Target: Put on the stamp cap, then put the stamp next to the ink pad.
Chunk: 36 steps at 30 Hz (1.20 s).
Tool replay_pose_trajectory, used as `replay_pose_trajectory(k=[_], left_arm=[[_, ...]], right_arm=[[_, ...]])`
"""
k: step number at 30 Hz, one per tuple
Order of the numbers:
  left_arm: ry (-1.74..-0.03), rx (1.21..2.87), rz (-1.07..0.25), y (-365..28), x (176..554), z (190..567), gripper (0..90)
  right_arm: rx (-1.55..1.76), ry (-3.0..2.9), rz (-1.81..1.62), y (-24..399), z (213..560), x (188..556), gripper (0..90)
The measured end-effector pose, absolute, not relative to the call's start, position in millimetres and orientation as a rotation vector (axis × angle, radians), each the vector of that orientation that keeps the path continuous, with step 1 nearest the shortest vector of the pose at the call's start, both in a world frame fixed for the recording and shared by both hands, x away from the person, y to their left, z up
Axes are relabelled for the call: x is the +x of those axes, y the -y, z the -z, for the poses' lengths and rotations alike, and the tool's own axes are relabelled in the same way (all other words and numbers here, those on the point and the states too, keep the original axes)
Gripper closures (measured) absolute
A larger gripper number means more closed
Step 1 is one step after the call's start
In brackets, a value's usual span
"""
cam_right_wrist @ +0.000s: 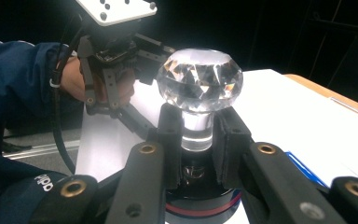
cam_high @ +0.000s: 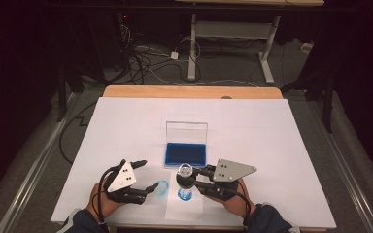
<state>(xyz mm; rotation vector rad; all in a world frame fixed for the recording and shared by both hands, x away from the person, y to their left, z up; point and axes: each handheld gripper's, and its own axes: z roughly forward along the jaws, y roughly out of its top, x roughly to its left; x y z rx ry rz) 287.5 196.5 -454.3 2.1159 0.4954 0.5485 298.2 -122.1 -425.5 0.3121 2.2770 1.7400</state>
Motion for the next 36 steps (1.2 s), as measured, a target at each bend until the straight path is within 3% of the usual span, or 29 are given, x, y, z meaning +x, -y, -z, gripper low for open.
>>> replay_pose_trajectory(k=[15, 36], left_arm=[[-0.573, 2.131, -0.582, -224.3, 281.3, 462.7, 19.6], [-0.578, 2.132, -0.58, -225.7, 278.9, 464.6, 19.6]], right_arm=[[0.36, -2.253, -1.696, 139.1, 420.6, 302.8, 75.1], [0.461, -2.216, -1.607, 161.3, 423.3, 319.5, 75.1]])
